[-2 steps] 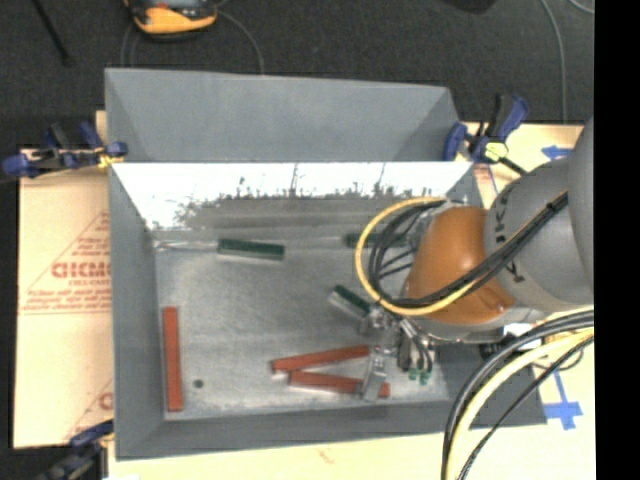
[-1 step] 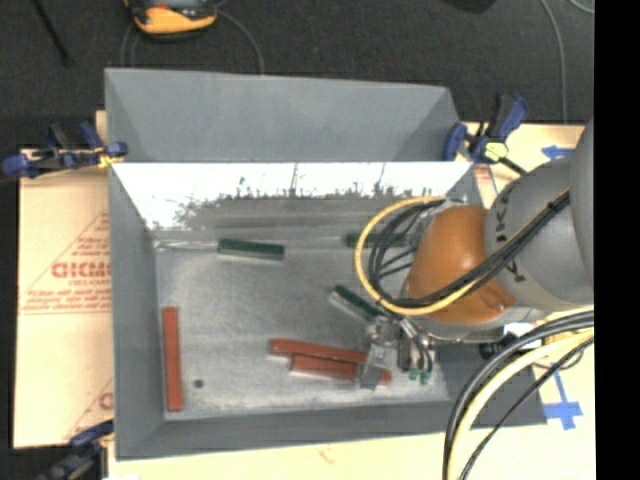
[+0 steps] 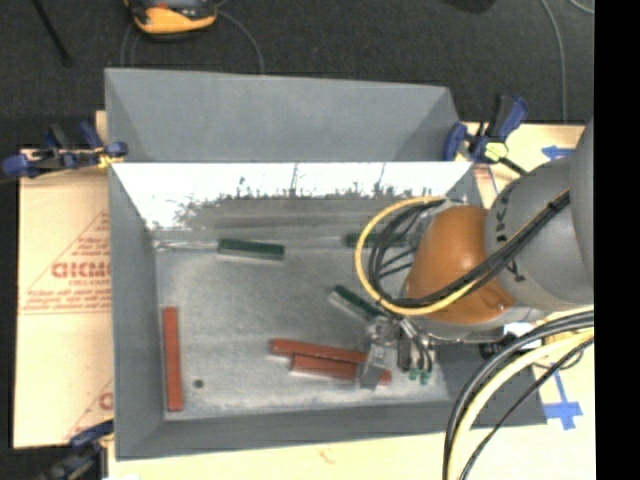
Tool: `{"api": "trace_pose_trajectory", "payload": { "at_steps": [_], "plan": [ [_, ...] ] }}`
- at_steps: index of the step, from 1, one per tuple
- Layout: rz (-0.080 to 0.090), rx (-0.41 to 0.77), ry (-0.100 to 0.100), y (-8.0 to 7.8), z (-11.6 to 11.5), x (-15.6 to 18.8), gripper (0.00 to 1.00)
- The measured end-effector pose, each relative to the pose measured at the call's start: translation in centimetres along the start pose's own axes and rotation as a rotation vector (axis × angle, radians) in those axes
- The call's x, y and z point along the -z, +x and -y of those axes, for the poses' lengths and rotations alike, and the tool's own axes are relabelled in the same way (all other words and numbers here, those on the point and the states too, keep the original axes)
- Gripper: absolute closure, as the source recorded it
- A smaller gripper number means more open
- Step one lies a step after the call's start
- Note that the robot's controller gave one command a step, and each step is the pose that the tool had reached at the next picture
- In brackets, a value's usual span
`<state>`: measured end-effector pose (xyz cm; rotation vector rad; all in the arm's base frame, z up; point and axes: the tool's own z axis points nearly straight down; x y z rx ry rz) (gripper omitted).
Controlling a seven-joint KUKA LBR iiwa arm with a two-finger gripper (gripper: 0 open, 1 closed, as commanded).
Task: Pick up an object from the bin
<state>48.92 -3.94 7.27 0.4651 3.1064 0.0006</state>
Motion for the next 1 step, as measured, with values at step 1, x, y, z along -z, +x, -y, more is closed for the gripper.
{"api": "trace_pose_trajectory", "payload": {
  "at_steps": [1],
  "plan": [
    [0.004,-0.031,0.000,-4.23,-0.08,13.88,1.00]
  ]
}}
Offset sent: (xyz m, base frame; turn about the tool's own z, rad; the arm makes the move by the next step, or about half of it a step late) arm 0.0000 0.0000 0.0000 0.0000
